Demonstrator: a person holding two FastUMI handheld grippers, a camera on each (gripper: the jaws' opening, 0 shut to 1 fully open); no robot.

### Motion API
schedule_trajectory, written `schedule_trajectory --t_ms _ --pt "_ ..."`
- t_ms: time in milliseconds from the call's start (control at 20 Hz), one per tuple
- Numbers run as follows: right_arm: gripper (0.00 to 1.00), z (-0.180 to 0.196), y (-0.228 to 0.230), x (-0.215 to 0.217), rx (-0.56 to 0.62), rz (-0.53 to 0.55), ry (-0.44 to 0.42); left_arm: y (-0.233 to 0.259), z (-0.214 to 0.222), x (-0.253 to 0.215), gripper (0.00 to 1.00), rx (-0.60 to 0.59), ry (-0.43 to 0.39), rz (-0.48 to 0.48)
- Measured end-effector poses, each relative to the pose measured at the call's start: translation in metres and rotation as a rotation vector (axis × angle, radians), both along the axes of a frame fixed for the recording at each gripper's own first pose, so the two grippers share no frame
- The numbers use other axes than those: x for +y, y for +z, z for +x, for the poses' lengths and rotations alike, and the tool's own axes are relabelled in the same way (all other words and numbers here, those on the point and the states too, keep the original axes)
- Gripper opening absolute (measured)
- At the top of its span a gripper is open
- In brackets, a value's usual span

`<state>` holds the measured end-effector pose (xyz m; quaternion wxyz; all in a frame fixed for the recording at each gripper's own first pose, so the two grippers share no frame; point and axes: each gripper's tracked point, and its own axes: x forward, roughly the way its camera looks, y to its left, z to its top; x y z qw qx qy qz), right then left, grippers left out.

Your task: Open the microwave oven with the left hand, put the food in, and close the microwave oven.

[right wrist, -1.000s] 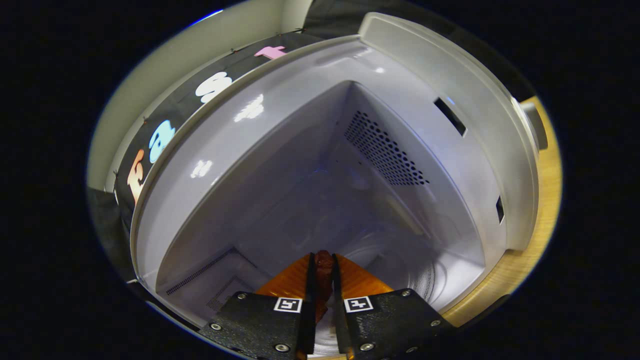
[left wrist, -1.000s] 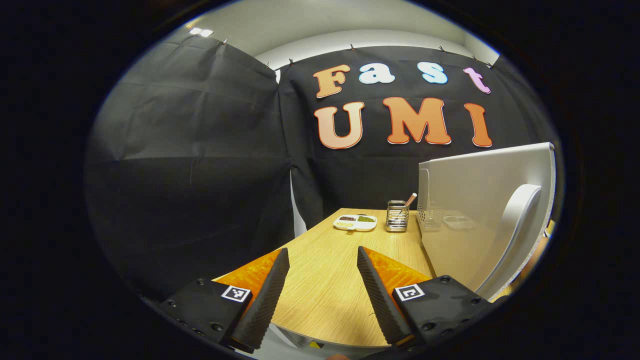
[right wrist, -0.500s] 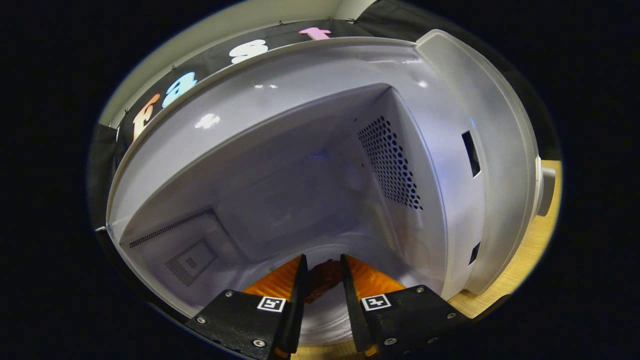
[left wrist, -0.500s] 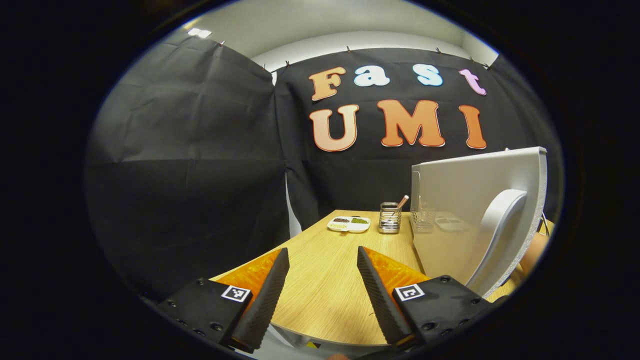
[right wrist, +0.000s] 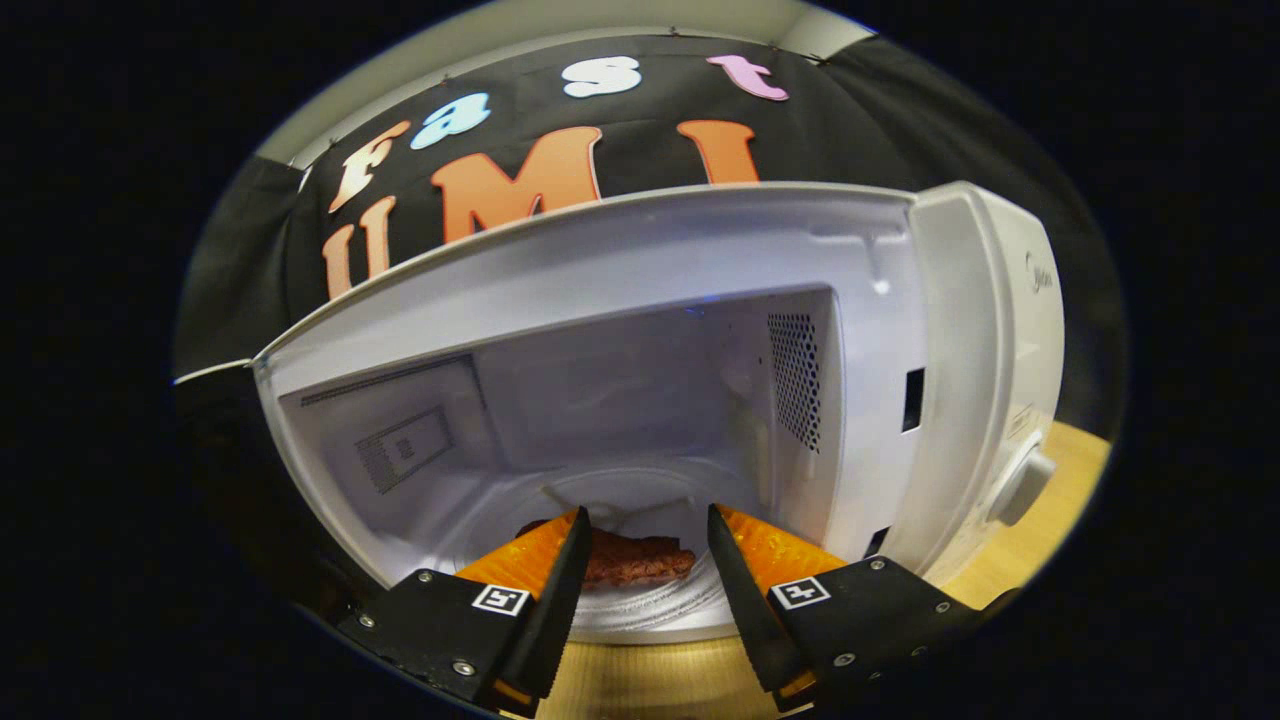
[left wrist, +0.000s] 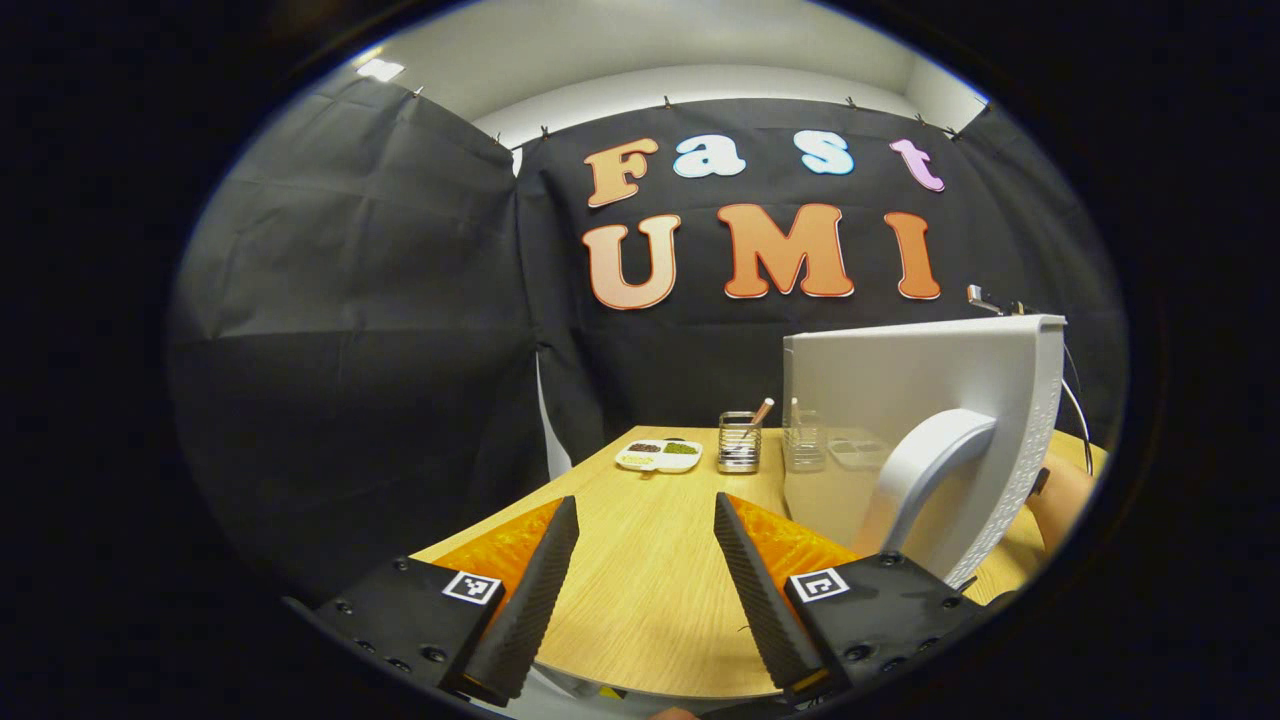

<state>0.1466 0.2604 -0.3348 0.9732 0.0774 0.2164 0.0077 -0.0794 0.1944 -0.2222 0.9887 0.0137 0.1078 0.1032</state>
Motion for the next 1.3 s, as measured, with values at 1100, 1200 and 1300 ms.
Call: schedule_trajectory --t_ms 1100,1200,1300 --pt "0.90 -0.150 0.174 -0.168 -0.255 -0.041 0.170 0.006 0.030 -0.201 0.81 0.039 -0.391 -0.052" --pt "0.90 -0.157 0.175 -0.186 -0.260 -0.062 0.162 0.005 0.037 -0.230 0.72 0.050 -0.444 -0.042" --pt "0.91 -0.158 0.174 -0.203 -0.264 -0.087 0.143 0.002 0.045 -0.254 0.46 0.062 -0.472 -0.033"
